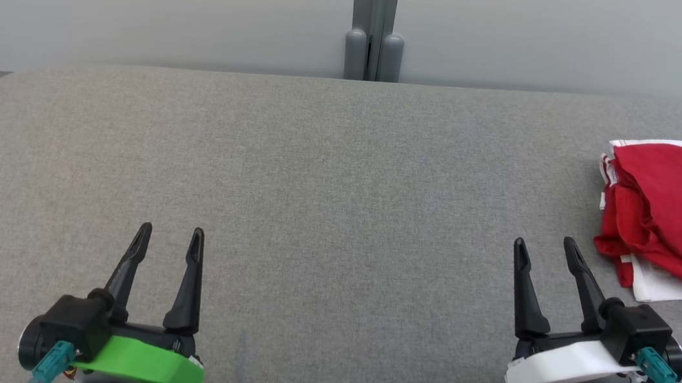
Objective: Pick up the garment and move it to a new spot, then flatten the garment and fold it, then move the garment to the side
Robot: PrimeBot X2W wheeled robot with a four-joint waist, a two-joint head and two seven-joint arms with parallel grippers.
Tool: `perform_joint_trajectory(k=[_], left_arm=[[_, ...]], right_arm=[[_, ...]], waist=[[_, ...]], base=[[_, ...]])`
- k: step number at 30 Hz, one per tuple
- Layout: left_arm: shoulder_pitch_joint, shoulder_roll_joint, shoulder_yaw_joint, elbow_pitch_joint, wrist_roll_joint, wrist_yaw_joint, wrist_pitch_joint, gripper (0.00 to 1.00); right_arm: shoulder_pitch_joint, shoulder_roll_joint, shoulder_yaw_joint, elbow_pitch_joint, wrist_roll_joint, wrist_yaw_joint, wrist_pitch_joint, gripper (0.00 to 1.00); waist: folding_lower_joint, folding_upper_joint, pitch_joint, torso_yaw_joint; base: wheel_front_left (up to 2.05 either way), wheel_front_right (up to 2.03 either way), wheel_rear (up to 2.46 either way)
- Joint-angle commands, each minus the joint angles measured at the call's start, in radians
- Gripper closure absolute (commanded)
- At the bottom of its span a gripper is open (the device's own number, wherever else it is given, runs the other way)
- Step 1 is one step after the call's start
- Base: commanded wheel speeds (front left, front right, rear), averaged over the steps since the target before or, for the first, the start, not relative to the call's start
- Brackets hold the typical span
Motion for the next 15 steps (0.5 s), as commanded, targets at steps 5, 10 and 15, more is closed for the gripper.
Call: perform_joint_trajectory(k=[5,10,15], left_arm=[[0.016,0.002,0.008,0.013,0.001,0.003,0.001,0.0],[0.014,0.002,0.007,0.036,0.005,0.013,0.001,0.0],[0.015,0.002,0.011,0.041,-0.009,0.023,0.001,0.0]], right_arm=[[-0.007,-0.001,0.005,-0.004,0.003,0.0,-0.002,0.0],[-0.004,-0.001,0.008,0.001,0.002,0.0,-0.002,0.0],[-0.003,-0.001,0.006,0.004,-0.001,0.0,-0.002,0.0]], waist=[[0.0,0.0,-0.002,0.001],[0.0,0.0,-0.004,-0.001],[0.0,0.0,-0.007,-0.003]], base=[[0.0,0.0,0.0],[0.0,0.0,0.0],[0.0,0.0,0.0]])
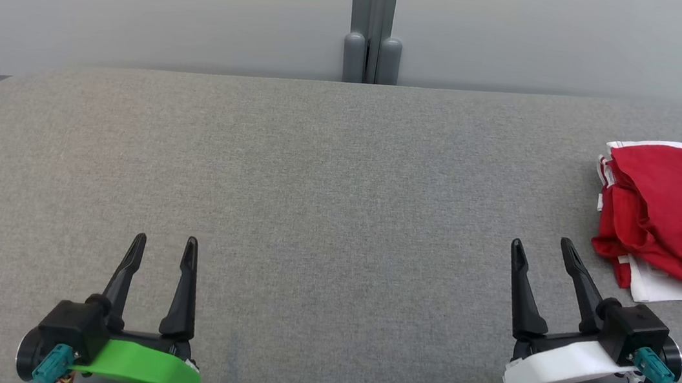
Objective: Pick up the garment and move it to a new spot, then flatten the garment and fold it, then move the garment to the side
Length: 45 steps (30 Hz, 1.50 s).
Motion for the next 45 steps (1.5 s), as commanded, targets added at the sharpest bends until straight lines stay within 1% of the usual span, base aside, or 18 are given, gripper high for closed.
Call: perform_joint_trajectory(k=[1,5,8,10,11,14,27,45], left_arm=[[0.011,0.002,0.008,-0.005,-0.009,0.002,0.001,0.0],[0.013,0.002,0.012,-0.014,-0.019,-0.001,0.001,0.0],[0.014,0.002,0.003,-0.01,-0.009,-0.012,0.001,0.0],[0.014,0.002,0.0,-0.008,-0.008,-0.016,0.001,0.0],[0.001,0.0,-0.003,-0.009,-0.012,-0.014,0.0,1.0],[0.005,0.0,-0.003,0.006,-0.034,-0.014,0.003,1.0],[-0.015,0.01,0.028,0.024,-0.271,-0.02,0.06,1.0],[-0.039,0.019,0.066,0.044,-0.535,-0.028,0.126,1.0]], right_arm=[[-0.002,-0.002,-0.001,0.001,-0.001,0.0,-0.002,0.0],[-0.003,-0.002,0.0,0.003,0.002,0.0,-0.002,0.0],[-0.003,-0.002,0.004,0.002,0.005,0.0,-0.002,0.0],[-0.003,-0.002,0.004,0.001,0.028,0.0,-0.002,0.0],[0.0,0.0,0.004,0.001,0.03,0.0,0.0,1.0],[0.011,0.001,0.005,0.013,0.05,0.0,0.002,1.0],[0.003,-0.011,-0.016,0.022,0.312,0.0,0.058,1.0],[-0.004,-0.02,-0.043,0.031,0.6,0.0,0.122,1.0]], waist=[[0.0,0.0,-0.001,0.0],[0.0,0.0,-0.003,0.0],[0.0,0.0,-0.003,0.0],[0.0,0.0,-0.003,0.001],[0.0,0.0,-0.003,0.001],[0.0,0.0,-0.003,0.001],[0.0,0.0,-0.004,-0.002],[0.0,0.0,-0.006,-0.005]], base=[[0.0,0.0,0.0],[0.0,0.0,0.0],[0.0,0.0,0.0],[0.0,0.0,0.0],[0.0,0.0,0.0],[0.0,0.0,0.0],[0.0,0.0,0.0],[0.0,0.0,0.0]])
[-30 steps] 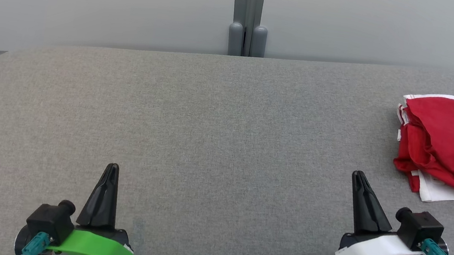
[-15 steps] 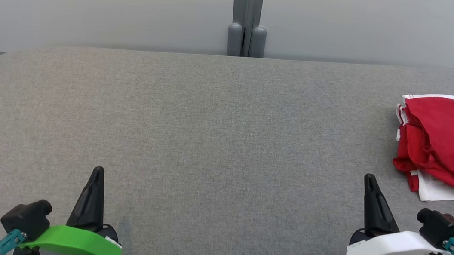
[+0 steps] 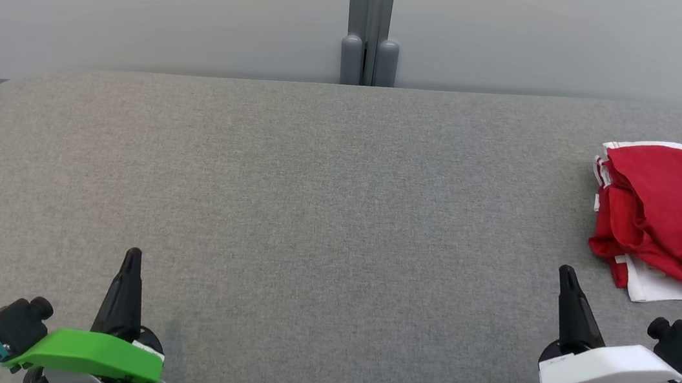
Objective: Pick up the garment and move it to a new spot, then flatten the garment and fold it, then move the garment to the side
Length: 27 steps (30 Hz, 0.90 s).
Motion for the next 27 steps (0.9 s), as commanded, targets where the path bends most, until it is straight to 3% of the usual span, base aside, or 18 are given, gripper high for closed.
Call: perform_joint_trajectory(k=[1,27], left_arm=[[-0.031,0.01,0.009,-0.01,-0.034,-0.005,0.008,1.0],[-0.054,0.014,0.059,0.009,-0.327,-0.013,0.088,1.0]], right_arm=[[-0.027,-0.007,-0.007,-0.009,0.038,0.0,0.007,1.0],[-0.034,-0.011,-0.046,0.001,0.359,0.0,0.087,1.0]], waist=[[0.0,0.0,0.0,0.0],[0.0,0.0,-0.003,-0.005]], base=[[0.0,0.0,0.0],[0.0,0.0,0.0]])
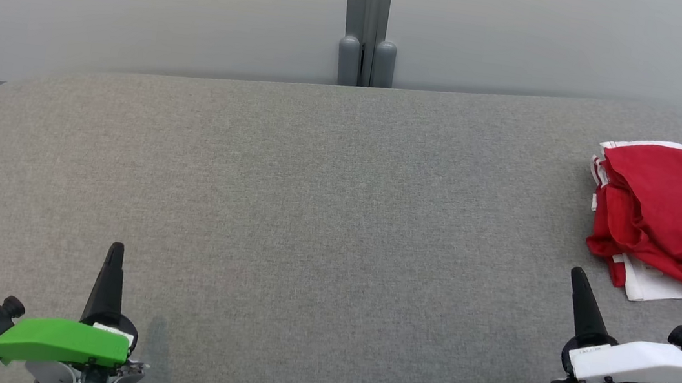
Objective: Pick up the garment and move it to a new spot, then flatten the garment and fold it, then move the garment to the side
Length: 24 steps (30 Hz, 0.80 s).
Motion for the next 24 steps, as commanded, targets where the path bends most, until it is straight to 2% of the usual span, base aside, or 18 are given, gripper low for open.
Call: perform_joint_trajectory(k=[1,24], left_arm=[[-0.028,0.009,0.007,-0.005,-0.025,-0.005,0.006,1.0],[-0.044,0.008,0.049,0.01,-0.238,-0.012,0.069,1.0]], right_arm=[[-0.023,-0.005,-0.006,-0.005,0.029,0.0,0.006,1.0],[-0.027,-0.004,-0.039,0.003,0.26,0.0,0.069,1.0]], waist=[[0.0,0.0,0.0,0.0],[0.0,0.0,-0.003,-0.005]], base=[[0.0,0.0,0.0],[0.0,0.0,0.0]])
